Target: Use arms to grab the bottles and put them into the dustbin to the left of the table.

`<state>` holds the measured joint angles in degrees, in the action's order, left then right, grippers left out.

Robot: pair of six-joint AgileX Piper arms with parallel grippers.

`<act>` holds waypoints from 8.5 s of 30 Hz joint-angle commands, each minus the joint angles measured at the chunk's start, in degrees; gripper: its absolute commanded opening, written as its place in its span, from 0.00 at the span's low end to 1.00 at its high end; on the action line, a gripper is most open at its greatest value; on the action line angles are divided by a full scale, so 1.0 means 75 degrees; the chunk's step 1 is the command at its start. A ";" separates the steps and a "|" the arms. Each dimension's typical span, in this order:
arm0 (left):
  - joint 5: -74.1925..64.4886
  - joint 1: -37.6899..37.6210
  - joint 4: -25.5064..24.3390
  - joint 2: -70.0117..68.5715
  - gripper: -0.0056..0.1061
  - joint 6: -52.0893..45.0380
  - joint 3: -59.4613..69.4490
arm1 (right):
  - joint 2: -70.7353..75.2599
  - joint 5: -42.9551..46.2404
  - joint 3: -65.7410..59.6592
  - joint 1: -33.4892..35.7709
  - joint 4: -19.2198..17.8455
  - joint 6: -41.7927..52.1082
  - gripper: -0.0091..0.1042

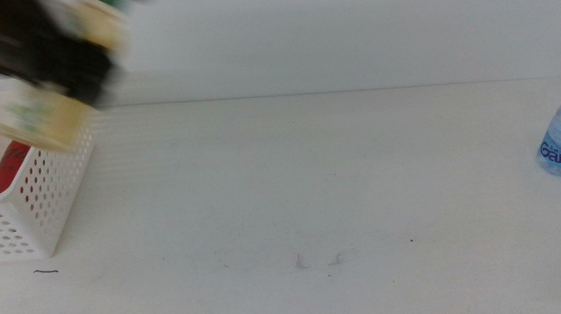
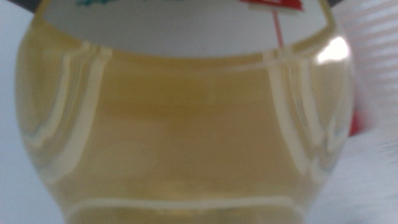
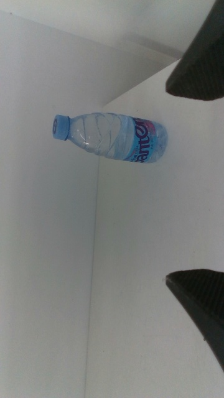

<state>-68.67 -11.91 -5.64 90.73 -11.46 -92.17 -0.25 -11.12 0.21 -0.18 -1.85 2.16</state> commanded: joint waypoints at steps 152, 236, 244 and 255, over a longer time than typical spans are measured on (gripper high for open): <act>0.2110 -0.0249 0.5180 -0.3988 0.89 -0.2300 0.2161 | -1.5520 0.9088 0.5429 -0.0055 0.3411 0.2298 0.72; 0.2110 -0.0249 0.5155 -0.3988 0.89 -0.2284 0.2146 | -0.9535 -0.3753 0.8699 0.5213 0.1520 -0.0380 0.78; 0.4089 -0.1426 0.2308 -0.5315 0.89 -0.0596 0.3914 | -0.9535 -0.3753 0.8699 0.5213 0.1520 -0.0380 0.78; 1.3504 -0.2909 0.0523 -0.4666 0.89 0.2003 1.0133 | -0.9535 -0.3753 0.8699 0.5213 0.1502 -0.0380 0.78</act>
<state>22.65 -33.28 -1.28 52.92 2.21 -19.86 -72.29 -39.42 65.60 38.80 9.73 -1.24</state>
